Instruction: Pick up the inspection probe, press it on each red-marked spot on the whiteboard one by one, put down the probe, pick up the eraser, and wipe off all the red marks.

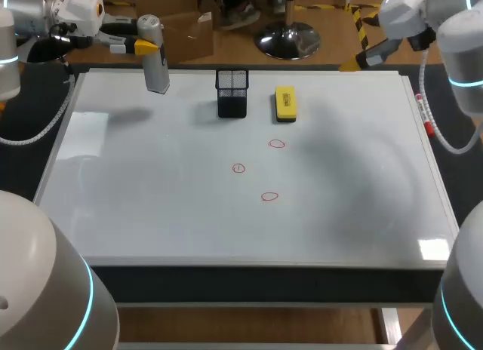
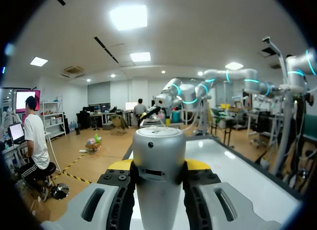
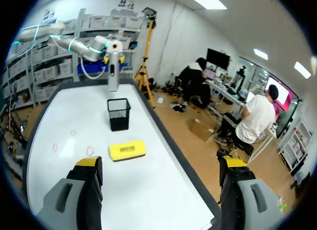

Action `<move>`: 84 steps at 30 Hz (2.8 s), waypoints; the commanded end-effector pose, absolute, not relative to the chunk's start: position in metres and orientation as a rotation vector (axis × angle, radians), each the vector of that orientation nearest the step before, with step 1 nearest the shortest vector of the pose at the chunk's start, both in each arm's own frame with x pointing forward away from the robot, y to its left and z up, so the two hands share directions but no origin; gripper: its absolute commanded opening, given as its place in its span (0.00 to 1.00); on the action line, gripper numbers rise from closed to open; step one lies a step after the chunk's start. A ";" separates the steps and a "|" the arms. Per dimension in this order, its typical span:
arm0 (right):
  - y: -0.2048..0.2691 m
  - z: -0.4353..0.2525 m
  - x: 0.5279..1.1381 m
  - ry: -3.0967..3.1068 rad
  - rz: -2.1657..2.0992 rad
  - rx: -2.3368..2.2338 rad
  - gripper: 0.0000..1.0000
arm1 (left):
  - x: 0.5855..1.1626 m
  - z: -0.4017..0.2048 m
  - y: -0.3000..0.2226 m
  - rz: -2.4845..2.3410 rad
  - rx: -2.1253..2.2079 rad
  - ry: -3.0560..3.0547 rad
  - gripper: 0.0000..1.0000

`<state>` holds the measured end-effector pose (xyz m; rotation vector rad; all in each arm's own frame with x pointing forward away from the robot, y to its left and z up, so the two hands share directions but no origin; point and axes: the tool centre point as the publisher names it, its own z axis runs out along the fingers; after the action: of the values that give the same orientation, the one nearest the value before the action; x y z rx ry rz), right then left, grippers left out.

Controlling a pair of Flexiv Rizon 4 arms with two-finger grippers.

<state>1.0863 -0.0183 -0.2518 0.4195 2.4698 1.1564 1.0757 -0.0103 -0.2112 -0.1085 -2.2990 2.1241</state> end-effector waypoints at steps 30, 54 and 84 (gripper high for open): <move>0.025 -0.289 1.095 3.091 0.563 -0.628 1.00 | 1.076 -0.210 -0.010 2.122 -0.109 -2.299 0.00; 0.041 -0.323 1.095 3.061 0.607 -1.061 1.00 | 1.076 -0.210 -0.010 2.122 -0.109 -2.299 0.00; 0.074 -0.354 1.085 2.658 0.289 -2.097 1.00 | 1.076 -0.210 -0.010 2.122 -0.109 -2.299 0.00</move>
<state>1.0790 0.0721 -0.3560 -1.9953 2.5825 0.3970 1.0757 -0.0103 -0.2113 -0.1085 -2.2989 2.1242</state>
